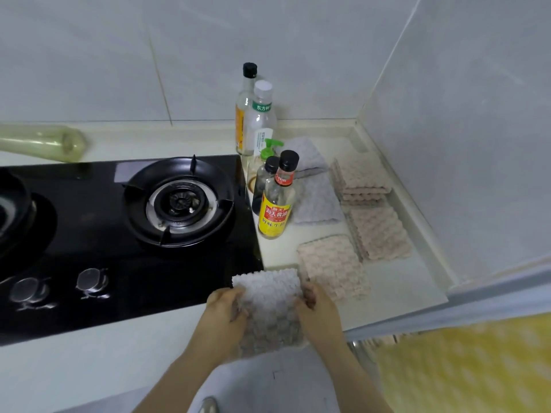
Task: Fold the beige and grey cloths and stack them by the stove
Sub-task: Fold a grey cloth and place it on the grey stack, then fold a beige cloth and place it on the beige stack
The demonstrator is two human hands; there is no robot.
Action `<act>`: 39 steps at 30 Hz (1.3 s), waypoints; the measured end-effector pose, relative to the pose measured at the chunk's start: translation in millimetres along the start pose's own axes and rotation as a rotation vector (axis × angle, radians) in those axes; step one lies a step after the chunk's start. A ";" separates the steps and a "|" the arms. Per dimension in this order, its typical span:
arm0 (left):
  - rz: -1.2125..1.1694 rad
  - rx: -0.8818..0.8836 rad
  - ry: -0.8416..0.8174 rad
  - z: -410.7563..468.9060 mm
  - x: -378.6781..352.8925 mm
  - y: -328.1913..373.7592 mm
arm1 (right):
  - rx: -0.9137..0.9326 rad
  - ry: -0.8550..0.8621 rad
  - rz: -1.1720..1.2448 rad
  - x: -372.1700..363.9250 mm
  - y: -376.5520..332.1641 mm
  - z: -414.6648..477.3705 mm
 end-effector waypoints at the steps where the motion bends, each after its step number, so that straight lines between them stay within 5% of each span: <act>1: 0.008 0.000 0.009 -0.1 2.2 2.8 | 0.003 0.005 -0.005 2.8 -3.8 -2.4; 9: -0.006 -0.096 0.107 -24.3 21.2 39.7 | 0.135 0.029 0.024 22.2 -32.0 -17.2; 22: -0.078 -0.066 0.555 -144.8 113.9 26.0 | 0.446 -0.211 0.137 -10.8 -118.6 -103.4; 39: -0.127 0.015 1.024 -398.6 390.5 -178.4 | 0.777 -0.580 0.211 -239.9 -238.7 -446.8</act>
Point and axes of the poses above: each hand's wrist, its own z-axis towards the middle knuckle, its own x-axis out of the back of the hand, y = z × x, the point moved 2 cm from there along z, towards the middle knuckle, and after that the axes turned 9 degrees about y, right-handed, at the moved point
